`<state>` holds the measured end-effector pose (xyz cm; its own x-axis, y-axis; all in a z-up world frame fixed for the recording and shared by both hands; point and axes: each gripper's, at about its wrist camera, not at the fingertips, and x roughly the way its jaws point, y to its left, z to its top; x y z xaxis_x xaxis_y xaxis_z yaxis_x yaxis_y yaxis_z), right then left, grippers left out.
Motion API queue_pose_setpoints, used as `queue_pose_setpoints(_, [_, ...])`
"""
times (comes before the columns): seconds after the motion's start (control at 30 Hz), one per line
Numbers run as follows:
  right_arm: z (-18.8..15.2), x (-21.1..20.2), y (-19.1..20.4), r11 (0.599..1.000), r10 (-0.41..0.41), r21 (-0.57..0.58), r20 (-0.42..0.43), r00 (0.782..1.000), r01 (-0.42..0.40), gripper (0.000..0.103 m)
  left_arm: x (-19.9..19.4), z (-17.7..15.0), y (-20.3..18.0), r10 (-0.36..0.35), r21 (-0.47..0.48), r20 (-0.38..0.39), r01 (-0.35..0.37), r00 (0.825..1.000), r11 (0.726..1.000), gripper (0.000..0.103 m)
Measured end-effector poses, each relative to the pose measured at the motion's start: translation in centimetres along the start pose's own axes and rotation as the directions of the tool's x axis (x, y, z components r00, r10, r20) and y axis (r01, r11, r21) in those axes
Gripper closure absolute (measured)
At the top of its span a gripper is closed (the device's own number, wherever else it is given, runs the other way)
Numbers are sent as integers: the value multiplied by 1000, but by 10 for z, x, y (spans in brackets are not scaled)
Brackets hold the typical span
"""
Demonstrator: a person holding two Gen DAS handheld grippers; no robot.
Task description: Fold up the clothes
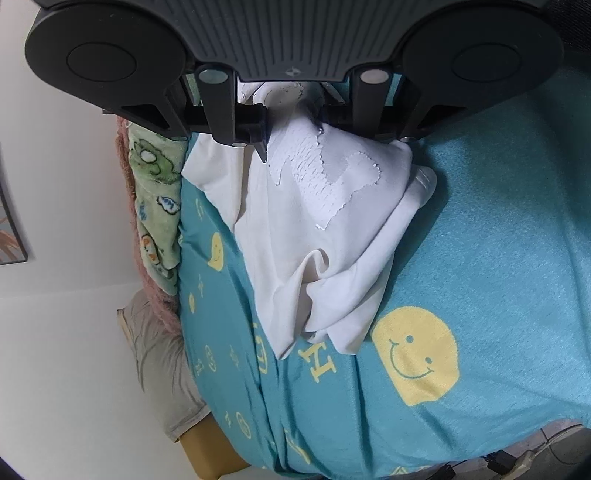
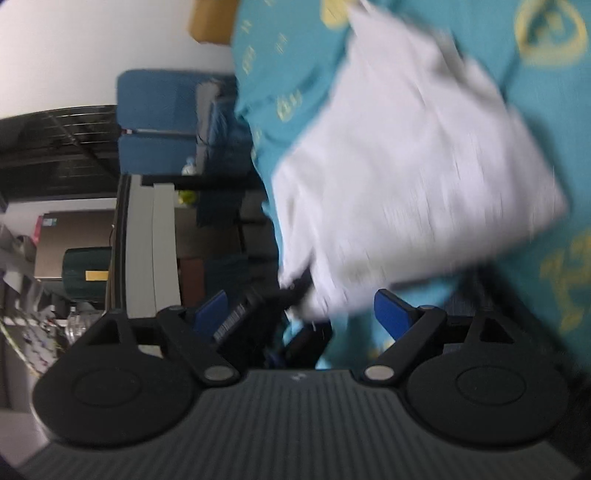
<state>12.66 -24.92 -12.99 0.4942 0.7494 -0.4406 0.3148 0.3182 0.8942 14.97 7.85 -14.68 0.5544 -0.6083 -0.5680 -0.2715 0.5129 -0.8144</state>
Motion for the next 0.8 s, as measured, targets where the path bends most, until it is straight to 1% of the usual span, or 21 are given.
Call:
queue_pose_setpoints(0.07, [-6, 11, -7, 999, 0, 36, -28, 1000, 1, 14, -2, 0, -1, -16, -1, 11, 16, 1000, 1000, 80])
queue_pose_setpoints(0.17, [-10, 22, -21, 990, 74, 120, -17, 997, -71, 14, -5, 0, 0, -32, -12, 26, 33, 999, 999, 82])
queue_pose_setpoints(0.2, [-10, 24, -25, 986, 85, 144, -4, 996, -84, 14, -6, 0, 1, -40, -18, 32, 41, 999, 999, 83])
queue_pose_setpoints(0.3, [-6, 25, -35, 981, 65, 180, 43, 997, -72, 15, -10, 0, 2, -67, -32, 54, 69, 996, 997, 84])
queue_pose_setpoints(0.33, [-5, 24, -38, 979, 55, 192, 63, 997, -66, 16, -11, 1, 2, -76, -35, 60, 78, 995, 996, 84])
queue_pose_setpoints(0.4, [-4, 18, -42, 977, 22, 208, 131, 991, -49, 16, -13, 1, 2, -89, -38, 69, 92, 994, 995, 84])
queue_pose_setpoints(0.47, [-2, 8, -44, 977, -13, 211, 208, 978, -32, 23, -13, 1, 1, -94, -39, 71, 97, 993, 994, 84])
queue_pose_setpoints(0.53, [-1, 2, -47, 976, -39, 218, 265, 963, -21, 23, -13, 1, 1, -99, -40, 74, 103, 992, 994, 85])
queue_pose_setpoints(0.57, [-1, 0, -49, 975, -49, 224, 288, 956, -18, 26, -13, 1, 1, -102, -41, 75, 105, 992, 994, 85])
queue_pose_setpoints(0.63, [-2, -3, -52, 973, -68, 232, 329, 942, -11, 37, -13, 1, 0, -107, -41, 77, 111, 991, 993, 85])
queue_pose_setpoints(0.7, [-3, -4, -51, 974, -83, 226, 345, 935, 3, 47, -14, 1, 0, -110, -40, 80, 114, 991, 993, 85])
queue_pose_setpoints(0.77, [-3, -6, -48, 978, -89, 209, 362, 928, 12, 63, -16, 1, -2, -116, -35, 85, 120, 990, 992, 85])
queue_pose_setpoints(0.8, [-2, -8, -46, 981, -84, 193, 374, 924, 12, 66, -17, 1, -3, -119, -28, 88, 122, 989, 992, 86])
